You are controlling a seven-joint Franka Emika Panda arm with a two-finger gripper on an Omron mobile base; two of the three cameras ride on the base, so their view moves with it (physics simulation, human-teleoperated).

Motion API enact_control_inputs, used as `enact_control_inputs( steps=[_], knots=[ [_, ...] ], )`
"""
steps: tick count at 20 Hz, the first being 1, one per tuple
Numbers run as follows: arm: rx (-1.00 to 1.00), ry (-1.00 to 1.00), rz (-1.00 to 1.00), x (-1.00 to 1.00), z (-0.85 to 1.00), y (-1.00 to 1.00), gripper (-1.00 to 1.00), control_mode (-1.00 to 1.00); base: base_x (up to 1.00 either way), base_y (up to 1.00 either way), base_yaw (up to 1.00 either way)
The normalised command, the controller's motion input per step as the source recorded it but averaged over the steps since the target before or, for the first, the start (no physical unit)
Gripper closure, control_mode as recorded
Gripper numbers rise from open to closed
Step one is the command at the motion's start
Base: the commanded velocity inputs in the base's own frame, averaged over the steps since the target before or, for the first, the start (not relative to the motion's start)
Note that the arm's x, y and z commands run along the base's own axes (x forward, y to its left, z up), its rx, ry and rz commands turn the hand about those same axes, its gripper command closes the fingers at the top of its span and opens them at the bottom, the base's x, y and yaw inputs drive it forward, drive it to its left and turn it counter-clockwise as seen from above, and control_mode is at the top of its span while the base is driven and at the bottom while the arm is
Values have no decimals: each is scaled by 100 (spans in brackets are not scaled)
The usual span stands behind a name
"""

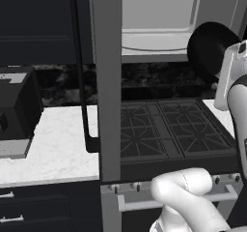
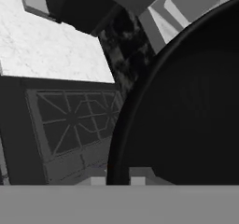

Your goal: Pick the tomato from the sink and place it in the bowl. Then pick the bowl and place it in the microwave. Then close the microwave door and press the start button.

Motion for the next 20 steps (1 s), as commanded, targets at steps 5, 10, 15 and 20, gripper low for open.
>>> enact_control_inputs(
  steps=[5, 10, 15, 20],
  knots=[
    [-22, -9, 24, 17, 60, 13, 100, -100, 0, 0, 0],
    [-12, -1, 10, 24, 18, 3, 100, -100, 0, 0, 0],
    [-5, 0, 0, 31, -3, 0, 100, -100, 0, 0, 0],
    [-7, 0, 0, 74, -1, 0, 100, -100, 0, 0, 0]
  ],
)
